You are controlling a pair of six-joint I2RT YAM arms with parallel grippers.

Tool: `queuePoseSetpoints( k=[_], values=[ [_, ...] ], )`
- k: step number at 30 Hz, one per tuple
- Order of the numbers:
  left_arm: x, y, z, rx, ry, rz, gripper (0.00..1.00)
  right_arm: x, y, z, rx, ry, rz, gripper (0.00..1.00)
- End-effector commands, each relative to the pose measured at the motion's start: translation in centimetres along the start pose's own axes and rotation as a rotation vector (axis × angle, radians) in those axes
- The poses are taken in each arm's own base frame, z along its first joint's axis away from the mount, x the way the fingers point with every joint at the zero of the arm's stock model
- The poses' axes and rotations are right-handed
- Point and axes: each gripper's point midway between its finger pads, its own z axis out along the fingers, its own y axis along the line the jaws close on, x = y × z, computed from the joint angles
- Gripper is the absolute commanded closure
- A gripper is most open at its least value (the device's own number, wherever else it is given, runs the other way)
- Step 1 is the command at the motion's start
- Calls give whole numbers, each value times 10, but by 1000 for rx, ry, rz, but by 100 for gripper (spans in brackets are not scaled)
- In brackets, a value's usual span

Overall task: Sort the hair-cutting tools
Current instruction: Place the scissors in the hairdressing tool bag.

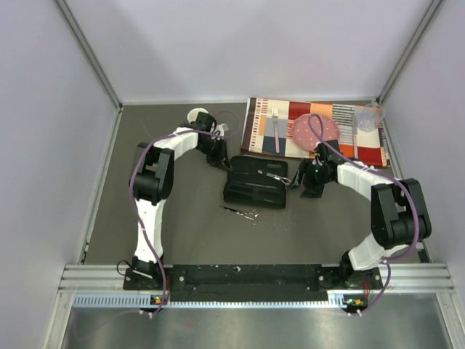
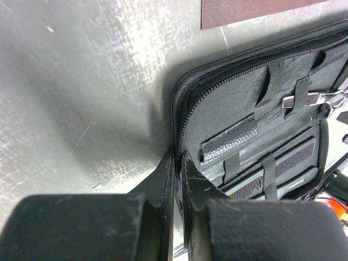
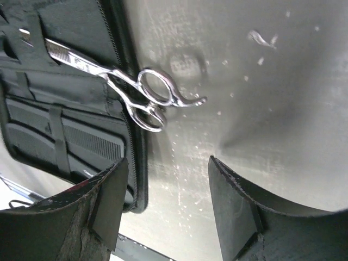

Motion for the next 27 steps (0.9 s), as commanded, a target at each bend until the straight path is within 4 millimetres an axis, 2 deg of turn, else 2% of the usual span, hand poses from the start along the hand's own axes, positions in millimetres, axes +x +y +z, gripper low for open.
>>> queuePoseSetpoints(
  k=[1,7,13,21,27],
  values=[
    [9,33,3,-138,4,-7,99,-17,25,8,-103,-57,16,41],
    [16,30,4,-114,19,-9,99,-36,19,22,-54,-96,-15,51],
    [16,29,3,-110,15,-5,100,-41,18,34,-12,-108,-58,63],
    [17,27,4,-97,18,-7,100,-43,22,44,33,-125,-154,84],
    [16,28,4,-100,17,-11,100,-56,21,44,84,-156,-282,100]
  ],
)
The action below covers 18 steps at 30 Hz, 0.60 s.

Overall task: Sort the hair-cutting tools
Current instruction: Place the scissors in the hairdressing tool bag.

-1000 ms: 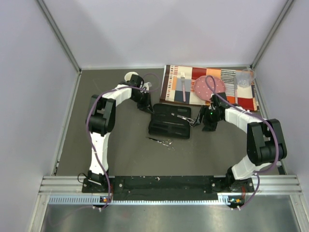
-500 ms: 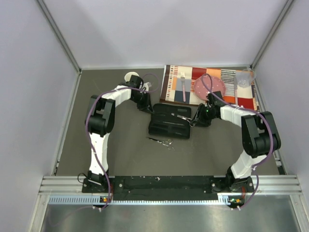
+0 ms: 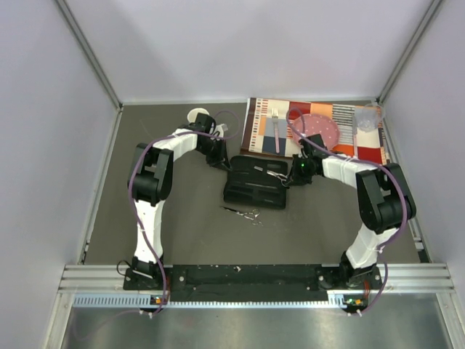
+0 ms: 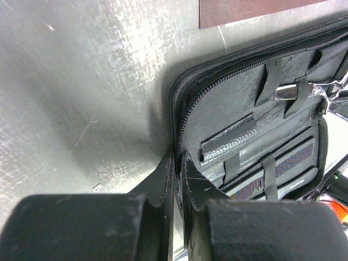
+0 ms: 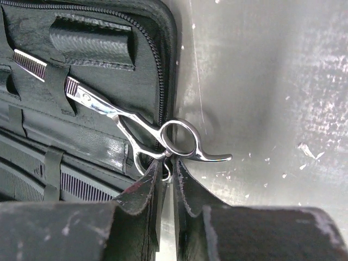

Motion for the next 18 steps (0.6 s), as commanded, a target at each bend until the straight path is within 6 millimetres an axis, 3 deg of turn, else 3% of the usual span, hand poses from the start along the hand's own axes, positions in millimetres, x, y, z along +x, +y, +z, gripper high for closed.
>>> queuePoseSetpoints(
  k=[1,11,18],
  values=[
    [16,28,3,-111,36,-16,100,-24,-9,5,83,-57,-119,100],
    [13,29,2,-125,26,-12,100,-34,-33,-4,220,-5,-325,100],
    [11,28,1,-120,23,-8,100,-39,-21,-6,174,-11,-407,100]
  ],
)
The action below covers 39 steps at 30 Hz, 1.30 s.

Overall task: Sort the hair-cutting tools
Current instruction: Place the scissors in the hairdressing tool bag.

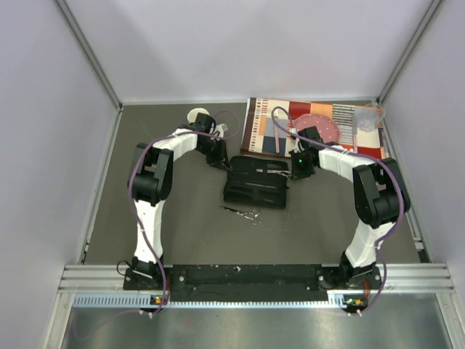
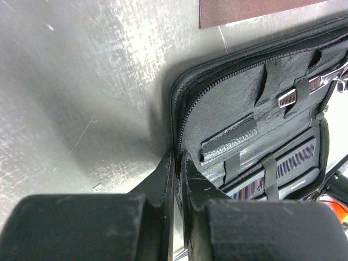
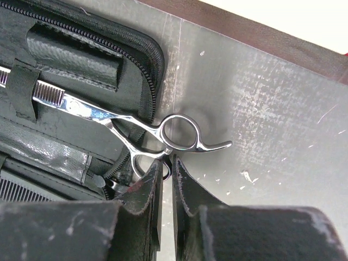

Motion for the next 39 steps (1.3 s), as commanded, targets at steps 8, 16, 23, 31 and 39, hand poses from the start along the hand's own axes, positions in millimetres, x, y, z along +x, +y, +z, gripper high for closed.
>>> queuePoseSetpoints(
  k=[8,16,23,31,39],
  values=[
    [12,26,2,-108,29,-13,100,-38,9,-9,39,-104,-145,100],
    [13,25,3,-104,32,-17,100,-65,31,-11,7,-180,-220,100],
    [12,23,5,-98,33,-15,100,-69,49,-12,-39,-212,-357,100],
    [12,20,7,-90,36,-16,100,-68,73,-14,-134,-240,-410,100],
    [15,17,8,-78,45,-14,100,-61,95,-11,-191,-226,-394,100]
  ],
)
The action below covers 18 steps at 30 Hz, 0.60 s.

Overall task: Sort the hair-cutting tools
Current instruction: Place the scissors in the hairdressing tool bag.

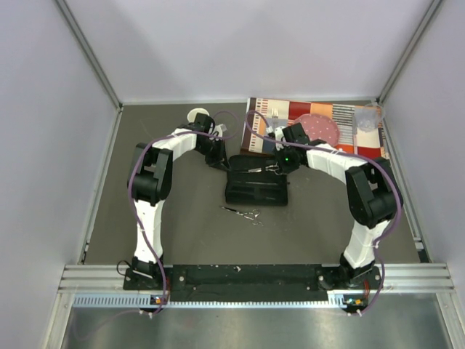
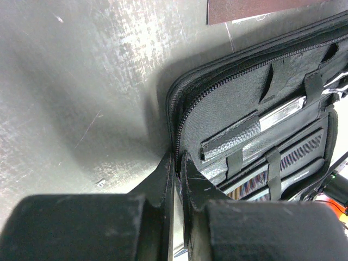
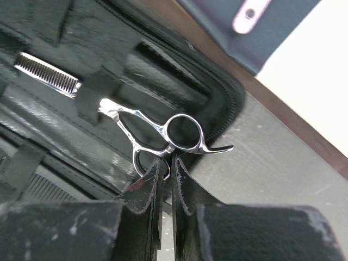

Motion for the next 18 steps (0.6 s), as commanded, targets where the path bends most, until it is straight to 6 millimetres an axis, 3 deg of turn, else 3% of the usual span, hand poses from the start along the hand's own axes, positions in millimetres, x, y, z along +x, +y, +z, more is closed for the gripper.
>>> queuePoseSetpoints(
  k=[1,18],
  values=[
    [13,16,10,-73,38,0,100,-47,43,-5,-130,-152,-23,100],
    [22,0,14,5,65,9,100,-51,65,13,-231,-128,140,100]
  ],
)
